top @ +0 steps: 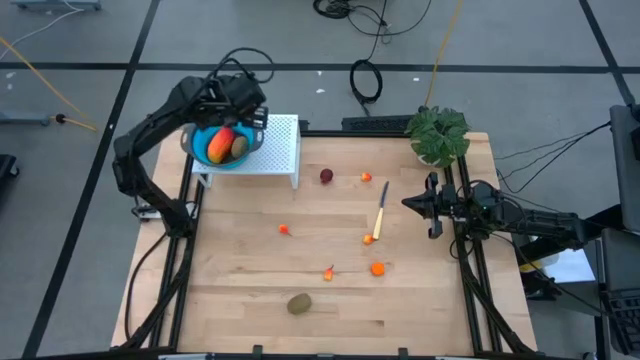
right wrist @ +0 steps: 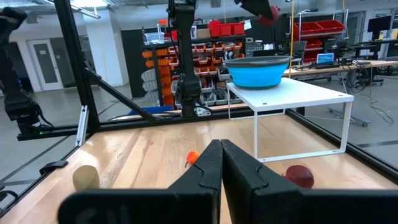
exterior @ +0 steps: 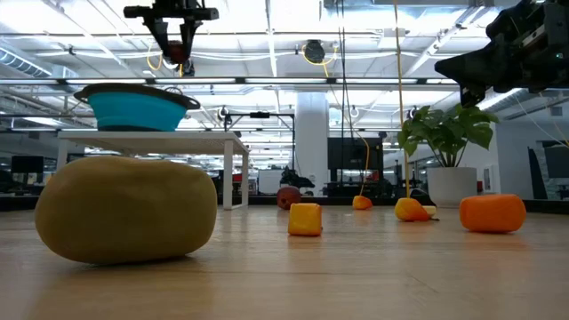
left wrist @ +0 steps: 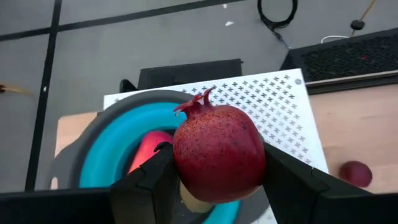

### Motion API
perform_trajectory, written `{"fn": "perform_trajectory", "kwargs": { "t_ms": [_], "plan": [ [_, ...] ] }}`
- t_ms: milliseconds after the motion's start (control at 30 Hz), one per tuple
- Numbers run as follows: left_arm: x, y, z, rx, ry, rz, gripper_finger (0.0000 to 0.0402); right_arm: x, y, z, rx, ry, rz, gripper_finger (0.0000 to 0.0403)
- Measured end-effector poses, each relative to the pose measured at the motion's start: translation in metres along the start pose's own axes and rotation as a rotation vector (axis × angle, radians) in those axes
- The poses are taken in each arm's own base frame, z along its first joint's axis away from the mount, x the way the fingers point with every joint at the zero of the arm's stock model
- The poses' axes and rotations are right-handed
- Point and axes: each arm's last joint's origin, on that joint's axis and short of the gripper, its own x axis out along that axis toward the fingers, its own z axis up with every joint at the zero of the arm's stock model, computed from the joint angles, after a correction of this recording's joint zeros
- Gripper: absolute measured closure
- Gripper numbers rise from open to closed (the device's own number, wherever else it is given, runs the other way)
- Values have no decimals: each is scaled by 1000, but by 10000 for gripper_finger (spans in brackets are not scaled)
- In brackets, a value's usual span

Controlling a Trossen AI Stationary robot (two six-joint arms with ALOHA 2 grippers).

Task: Pick & Place Fruit
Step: Put the red pomegranate into the blue strainer bowl on the shelf

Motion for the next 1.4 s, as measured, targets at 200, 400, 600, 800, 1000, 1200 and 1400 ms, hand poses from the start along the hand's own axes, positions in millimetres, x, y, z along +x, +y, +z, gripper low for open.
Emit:
{"fn": "perform_trajectory", "kwargs": {
  "t_ms": [200,400,600,800,1000,1200,1400],
  "plan": [
    [24,2,-5,28,96,42,206,0,0,0,0,0,0,403],
    [54,-1,-24,59,218,111,206,0,0,0,0,0,0,403],
    [64,-2,-32,42,246,150,206,0,0,0,0,0,0,403],
    [62,1,-32,-25,289,113,206,0,0,0,0,0,0,403],
    [62,1,-32,-18,295,109,206,0,0,0,0,0,0,403],
    [63,6,-28,-10,260,137,206,0,0,0,0,0,0,403],
    [57,26,-21,3,279,95,206,0,0,0,0,0,0,403]
  ]
}}
